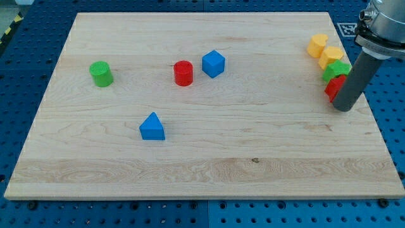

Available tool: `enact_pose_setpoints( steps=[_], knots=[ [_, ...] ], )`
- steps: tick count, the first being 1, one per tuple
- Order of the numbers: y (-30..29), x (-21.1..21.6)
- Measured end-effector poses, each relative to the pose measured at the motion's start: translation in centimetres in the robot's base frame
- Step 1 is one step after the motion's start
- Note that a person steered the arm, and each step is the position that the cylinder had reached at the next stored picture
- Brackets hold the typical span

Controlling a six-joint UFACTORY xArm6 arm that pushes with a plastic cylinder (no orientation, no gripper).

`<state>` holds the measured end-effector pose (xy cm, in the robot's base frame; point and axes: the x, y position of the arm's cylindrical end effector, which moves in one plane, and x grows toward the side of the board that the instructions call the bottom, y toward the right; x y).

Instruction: Move the blue cube parallel to the left of the red star

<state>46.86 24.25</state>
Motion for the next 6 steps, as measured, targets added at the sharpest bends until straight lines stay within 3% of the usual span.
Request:
enact_pose_setpoints(
  steps=[1,3,5,6],
  knots=[
    [-4.0,0.3],
    [-8.0,-7.8],
    [-22.1,-13.8],
    [-26.0,-13.0]
  ],
)
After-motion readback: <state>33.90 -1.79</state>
